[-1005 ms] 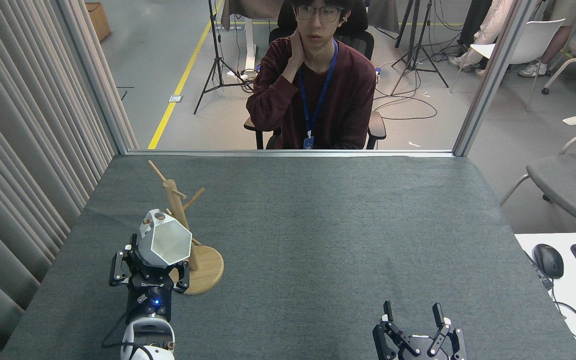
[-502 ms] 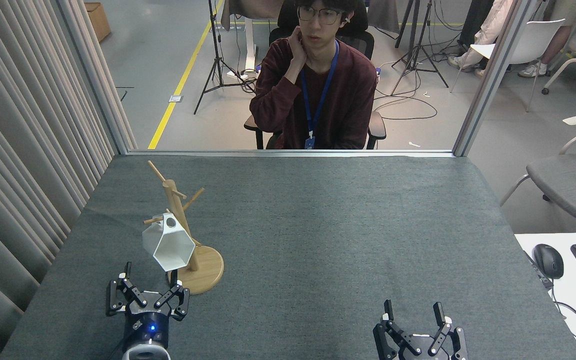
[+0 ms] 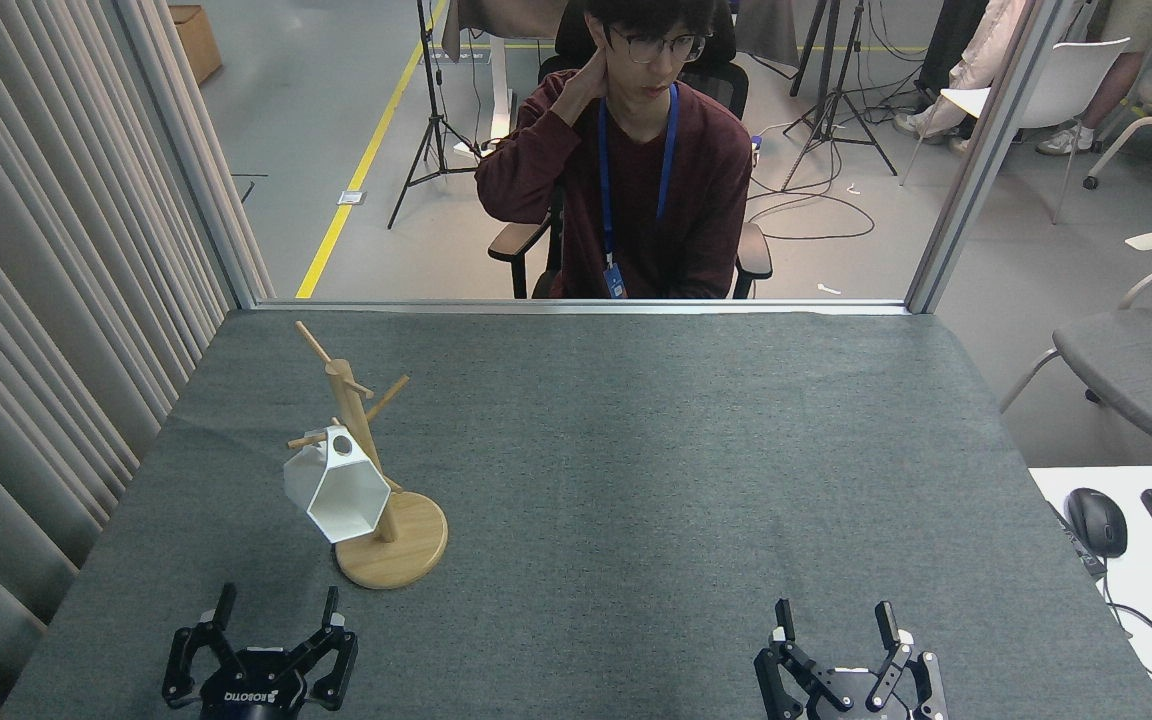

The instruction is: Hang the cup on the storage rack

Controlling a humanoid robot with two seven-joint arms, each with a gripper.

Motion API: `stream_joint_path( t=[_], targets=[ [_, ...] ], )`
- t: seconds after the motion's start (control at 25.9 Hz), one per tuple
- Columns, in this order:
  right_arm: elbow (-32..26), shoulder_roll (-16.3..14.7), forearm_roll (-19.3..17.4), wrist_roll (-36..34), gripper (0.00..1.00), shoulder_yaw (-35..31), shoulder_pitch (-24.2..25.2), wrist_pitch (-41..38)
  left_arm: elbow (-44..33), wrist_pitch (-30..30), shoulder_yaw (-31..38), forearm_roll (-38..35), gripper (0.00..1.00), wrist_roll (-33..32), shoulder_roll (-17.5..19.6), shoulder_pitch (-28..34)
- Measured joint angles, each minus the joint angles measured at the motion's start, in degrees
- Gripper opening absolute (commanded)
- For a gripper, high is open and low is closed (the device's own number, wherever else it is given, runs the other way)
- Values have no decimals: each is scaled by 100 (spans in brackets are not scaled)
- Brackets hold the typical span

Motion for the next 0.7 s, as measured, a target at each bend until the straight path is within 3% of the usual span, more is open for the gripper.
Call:
stream_joint_path(
  t=[0.31,0.7],
  targets=[
    [-87,-208,1,-5,99,-46,29,-1,-557,-231,-74,799,100,-10,108,406],
    [-121,-237,9,-11,99,-161,111,19,-612,-67,-532,915,100,55,128,491]
  ],
)
